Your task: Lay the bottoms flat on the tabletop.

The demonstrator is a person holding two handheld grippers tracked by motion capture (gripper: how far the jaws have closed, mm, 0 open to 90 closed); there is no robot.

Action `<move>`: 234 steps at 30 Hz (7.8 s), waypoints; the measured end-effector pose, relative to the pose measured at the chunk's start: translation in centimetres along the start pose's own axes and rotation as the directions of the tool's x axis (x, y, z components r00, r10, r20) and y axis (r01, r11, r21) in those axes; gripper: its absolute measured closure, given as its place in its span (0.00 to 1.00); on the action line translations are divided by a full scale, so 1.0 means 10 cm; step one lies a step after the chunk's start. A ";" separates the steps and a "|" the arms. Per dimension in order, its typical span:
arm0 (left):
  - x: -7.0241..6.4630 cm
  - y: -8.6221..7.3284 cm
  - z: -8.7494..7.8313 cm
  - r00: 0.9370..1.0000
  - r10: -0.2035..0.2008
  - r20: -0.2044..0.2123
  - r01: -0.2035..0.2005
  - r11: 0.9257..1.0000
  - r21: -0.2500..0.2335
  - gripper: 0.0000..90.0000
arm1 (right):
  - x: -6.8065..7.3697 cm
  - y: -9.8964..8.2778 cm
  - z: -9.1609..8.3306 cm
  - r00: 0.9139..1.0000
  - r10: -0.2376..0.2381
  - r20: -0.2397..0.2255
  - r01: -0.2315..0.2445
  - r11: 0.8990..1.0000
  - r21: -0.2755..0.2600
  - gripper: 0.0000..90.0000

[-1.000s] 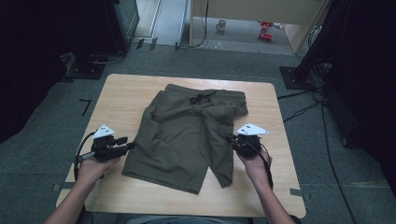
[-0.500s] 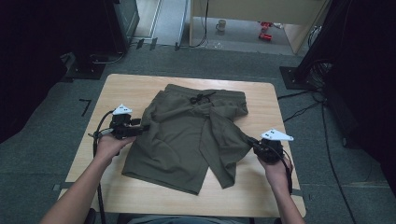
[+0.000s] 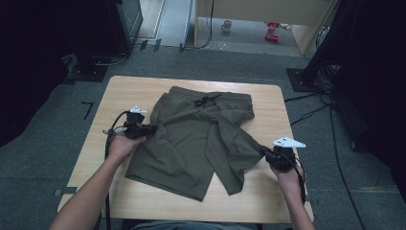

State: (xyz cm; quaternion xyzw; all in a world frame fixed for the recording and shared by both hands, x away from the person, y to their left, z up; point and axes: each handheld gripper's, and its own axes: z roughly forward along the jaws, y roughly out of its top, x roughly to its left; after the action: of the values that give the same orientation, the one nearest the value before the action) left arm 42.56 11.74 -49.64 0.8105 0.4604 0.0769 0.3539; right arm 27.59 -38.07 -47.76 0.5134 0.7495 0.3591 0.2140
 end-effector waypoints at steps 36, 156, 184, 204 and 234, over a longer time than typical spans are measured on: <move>0.25 -0.24 -0.59 0.999 -0.046 -0.003 0.045 0.991 -0.130 0.61 | -0.18 -0.14 -0.16 1.000 0.022 -0.010 -0.023 0.998 -0.051 0.69; -0.09 -0.13 0.12 0.991 0.022 -0.131 -0.039 0.992 -0.123 0.69 | 0.41 0.88 1.58 0.997 0.008 -0.078 -0.009 1.000 -0.017 0.62; 0.06 0.18 0.00 0.988 0.010 -0.157 -0.036 0.985 -0.166 0.65 | 0.20 0.97 1.19 0.999 0.009 -0.038 -0.011 0.998 -0.064 0.60; -0.42 -0.50 -0.18 0.991 0.104 -0.088 -0.112 0.990 -0.086 0.59 | 0.44 -0.06 0.65 0.996 -0.066 -0.063 0.066 0.998 -0.007 0.53; -0.26 -0.85 -0.47 0.986 0.126 -0.108 -0.135 0.988 -0.078 0.55 | 0.32 -0.32 0.33 0.990 -0.105 -0.097 0.106 0.994 0.007 0.49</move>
State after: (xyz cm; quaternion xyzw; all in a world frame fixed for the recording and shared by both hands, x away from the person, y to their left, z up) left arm 33.10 14.79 -51.07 0.8181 0.4202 0.1608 0.3581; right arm 26.65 -34.78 -52.14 0.4563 0.7872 0.3672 0.1930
